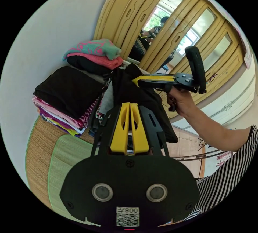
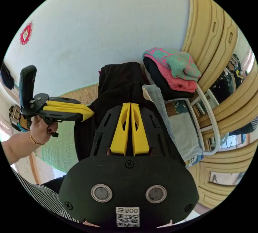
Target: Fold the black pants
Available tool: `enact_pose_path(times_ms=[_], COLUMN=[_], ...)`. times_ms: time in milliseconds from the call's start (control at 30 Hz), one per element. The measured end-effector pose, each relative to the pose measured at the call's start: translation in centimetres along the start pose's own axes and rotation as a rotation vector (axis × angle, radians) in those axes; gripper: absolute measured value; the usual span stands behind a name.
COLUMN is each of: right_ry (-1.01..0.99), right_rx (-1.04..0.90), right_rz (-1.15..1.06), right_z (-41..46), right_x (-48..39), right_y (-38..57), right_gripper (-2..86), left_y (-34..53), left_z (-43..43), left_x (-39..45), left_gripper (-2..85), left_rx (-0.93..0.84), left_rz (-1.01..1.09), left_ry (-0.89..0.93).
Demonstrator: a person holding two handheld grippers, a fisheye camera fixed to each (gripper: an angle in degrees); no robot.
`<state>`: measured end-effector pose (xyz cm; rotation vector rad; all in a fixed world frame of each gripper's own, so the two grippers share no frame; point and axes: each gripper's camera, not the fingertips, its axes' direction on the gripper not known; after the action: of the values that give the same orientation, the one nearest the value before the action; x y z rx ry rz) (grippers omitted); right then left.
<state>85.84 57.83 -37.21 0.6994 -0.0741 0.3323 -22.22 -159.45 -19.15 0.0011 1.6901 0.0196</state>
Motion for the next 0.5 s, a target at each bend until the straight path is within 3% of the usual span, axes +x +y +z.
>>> enact_pose_path(times_ms=[200, 433, 500], right_ry=[-0.037, -0.39, -0.362], right_rx=[0.089, 0.117, 0.169], right_rz=[0.048, 0.051, 0.103], right_z=[0.8, -4.4, -6.2], right_x=[-0.9, 3.2, 5.9], right_y=[-0.4, 1.3, 2.9], right_gripper=[0.3, 0.5, 0.8], left_y=[-3.2, -4.8, -5.0], left_z=[-1.5, -5.4, -6.5], left_x=[-1.3, -1.5, -1.7], left_gripper=[0.0, 0.0, 0.0], left_rx=[0.019, 0.001, -0.002], left_rz=[-0.062, -0.036, -0.033], left_ry=[0.02, 0.099, 0.094])
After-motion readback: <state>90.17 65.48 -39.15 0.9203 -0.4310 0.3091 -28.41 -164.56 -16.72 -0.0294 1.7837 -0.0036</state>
